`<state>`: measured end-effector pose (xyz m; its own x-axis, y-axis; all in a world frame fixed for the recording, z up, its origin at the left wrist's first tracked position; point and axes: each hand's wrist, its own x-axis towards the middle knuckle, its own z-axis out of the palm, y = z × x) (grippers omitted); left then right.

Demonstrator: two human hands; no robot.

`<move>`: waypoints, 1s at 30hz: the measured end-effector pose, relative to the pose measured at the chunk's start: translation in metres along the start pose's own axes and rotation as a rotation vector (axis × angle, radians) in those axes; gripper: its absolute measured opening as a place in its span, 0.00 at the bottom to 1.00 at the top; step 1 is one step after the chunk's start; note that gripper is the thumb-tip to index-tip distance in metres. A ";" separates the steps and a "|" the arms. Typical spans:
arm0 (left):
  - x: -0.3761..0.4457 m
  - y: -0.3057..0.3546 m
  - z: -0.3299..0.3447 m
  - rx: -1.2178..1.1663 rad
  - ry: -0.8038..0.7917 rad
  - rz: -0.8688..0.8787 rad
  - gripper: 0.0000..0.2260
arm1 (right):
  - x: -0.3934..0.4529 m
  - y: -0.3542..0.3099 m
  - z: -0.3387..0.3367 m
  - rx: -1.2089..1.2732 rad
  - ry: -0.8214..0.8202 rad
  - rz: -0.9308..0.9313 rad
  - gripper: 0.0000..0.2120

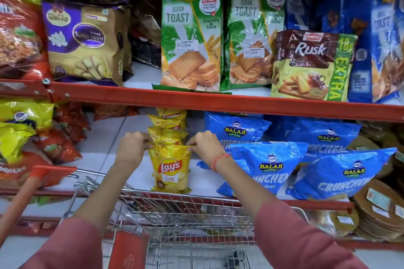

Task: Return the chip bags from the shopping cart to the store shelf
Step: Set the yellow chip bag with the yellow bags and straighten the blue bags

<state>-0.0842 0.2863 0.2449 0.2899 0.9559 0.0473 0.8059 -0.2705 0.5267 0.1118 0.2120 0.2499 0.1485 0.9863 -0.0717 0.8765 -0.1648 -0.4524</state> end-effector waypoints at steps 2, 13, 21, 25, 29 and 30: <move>-0.002 -0.004 0.000 0.019 0.012 0.019 0.04 | -0.004 -0.004 0.001 0.006 0.014 -0.008 0.12; -0.037 0.031 -0.006 0.075 0.258 0.200 0.10 | -0.048 0.016 -0.028 -0.036 0.203 -0.181 0.17; -0.057 0.121 0.030 -0.269 0.126 0.259 0.11 | -0.099 0.107 -0.098 -0.020 0.449 -0.056 0.13; -0.054 0.149 0.056 -0.299 0.008 0.243 0.14 | -0.108 0.151 -0.116 -0.186 0.224 0.140 0.24; -0.058 0.171 0.071 -0.242 -0.038 0.264 0.12 | -0.118 0.182 -0.128 -0.213 0.156 0.286 0.27; -0.058 0.174 0.073 -0.239 -0.027 0.261 0.11 | -0.121 0.185 -0.130 -0.168 0.174 0.300 0.25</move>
<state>0.0767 0.1756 0.2722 0.4864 0.8537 0.1860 0.5602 -0.4680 0.6835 0.3154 0.0616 0.2901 0.4723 0.8812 -0.0203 0.8431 -0.4583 -0.2814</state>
